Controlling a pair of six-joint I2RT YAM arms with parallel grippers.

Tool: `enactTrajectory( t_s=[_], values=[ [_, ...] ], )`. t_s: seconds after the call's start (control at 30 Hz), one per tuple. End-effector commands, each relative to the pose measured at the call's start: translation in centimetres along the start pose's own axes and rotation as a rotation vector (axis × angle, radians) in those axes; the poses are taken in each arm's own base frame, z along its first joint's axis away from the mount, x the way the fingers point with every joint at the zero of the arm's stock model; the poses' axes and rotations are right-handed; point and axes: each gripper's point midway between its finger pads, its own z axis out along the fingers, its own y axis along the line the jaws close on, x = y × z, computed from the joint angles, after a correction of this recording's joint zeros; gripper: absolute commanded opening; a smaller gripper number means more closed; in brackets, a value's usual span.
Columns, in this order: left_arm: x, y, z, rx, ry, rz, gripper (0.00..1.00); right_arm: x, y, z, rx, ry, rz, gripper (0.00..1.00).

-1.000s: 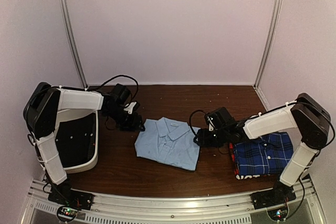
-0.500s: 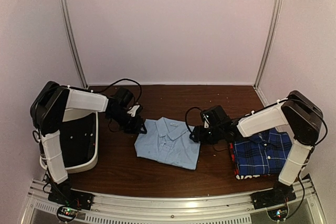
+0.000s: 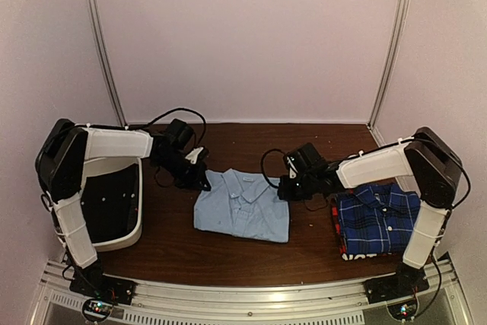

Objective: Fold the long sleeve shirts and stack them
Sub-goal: Adjust the square-folded shirt at the center of the board, then move the square-folded shirt to the corner of the board.

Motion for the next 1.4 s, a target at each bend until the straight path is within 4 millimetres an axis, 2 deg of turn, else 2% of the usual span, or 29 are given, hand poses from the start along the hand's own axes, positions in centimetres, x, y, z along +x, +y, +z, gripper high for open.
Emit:
enactTrajectory(
  t_s=[0.0, 0.1, 0.23, 0.37, 0.47, 0.57, 0.7, 0.93, 1.1, 1.37],
  values=[
    [-0.5, -4.1, -5.3, 0.037, -0.076, 0.021, 0.0, -2.3, 0.9, -2.5, 0.031, -0.042, -0.076, 0.01],
    [0.4, -3.5, -5.5, 0.014, -0.069, 0.007, 0.0, -2.5, 0.4, -2.8, 0.061, -0.036, -0.104, 0.01],
    [1.3, -1.3, -3.4, -0.049, -0.038, -0.022, 0.01, -2.2, -0.4, -1.6, 0.07, -0.006, -0.111, 0.03],
    [0.7, 2.5, -1.7, -0.179, -0.04, -0.055, 0.36, -3.0, -1.8, -0.1, 0.106, 0.011, -0.123, 0.23],
    [0.0, 4.6, -1.8, -0.238, -0.058, -0.08, 0.4, -4.3, -2.5, -0.7, 0.146, 0.001, -0.135, 0.38],
    [-1.0, 3.9, -3.1, -0.239, -0.103, -0.07, 0.41, -5.5, -2.1, -2.8, 0.153, -0.04, -0.148, 0.48],
    [-0.6, 2.7, -3.8, -0.193, -0.12, -0.065, 0.42, -5.1, -1.6, -4.8, 0.136, -0.051, -0.15, 0.48],
    [1.8, 2.7, -1.6, -0.117, -0.071, -0.083, 0.44, -3.3, 0.1, -6.9, 0.092, -0.059, -0.152, 0.49],
    [2.2, 2.4, -0.9, -0.105, -0.059, -0.081, 0.44, -3.2, 0.0, -8.6, 0.091, -0.091, -0.139, 0.49],
    [2.8, 2.3, 1.6, -0.096, -0.013, -0.093, 0.43, -3.0, -0.2, -10.0, 0.083, -0.109, -0.129, 0.49]
  ],
)
